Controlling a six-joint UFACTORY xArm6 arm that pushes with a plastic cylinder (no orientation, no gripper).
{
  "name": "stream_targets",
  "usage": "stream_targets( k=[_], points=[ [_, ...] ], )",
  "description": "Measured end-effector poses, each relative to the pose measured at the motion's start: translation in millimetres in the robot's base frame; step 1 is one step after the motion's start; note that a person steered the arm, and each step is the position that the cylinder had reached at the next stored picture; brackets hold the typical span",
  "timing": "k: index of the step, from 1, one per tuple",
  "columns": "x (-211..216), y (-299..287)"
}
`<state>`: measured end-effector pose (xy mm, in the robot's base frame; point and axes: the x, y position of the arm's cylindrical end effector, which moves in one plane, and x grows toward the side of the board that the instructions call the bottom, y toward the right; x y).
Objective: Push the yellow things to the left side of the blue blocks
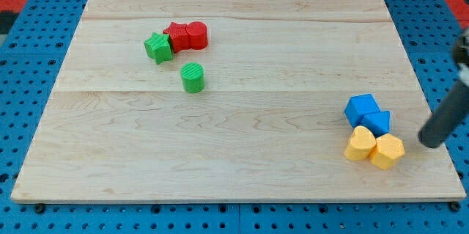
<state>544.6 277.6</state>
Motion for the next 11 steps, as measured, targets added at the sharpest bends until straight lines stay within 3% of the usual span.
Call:
stream_targets(
  k=[1,3,4,5,7,9,11],
  points=[
    [1.4,-70.0],
    [21.9,-49.7],
    [51.4,-16.1],
    [73.3,-23.4],
    [72.8,-65.1],
    [73.9,-161.4],
    [70.9,-162.5]
  ],
)
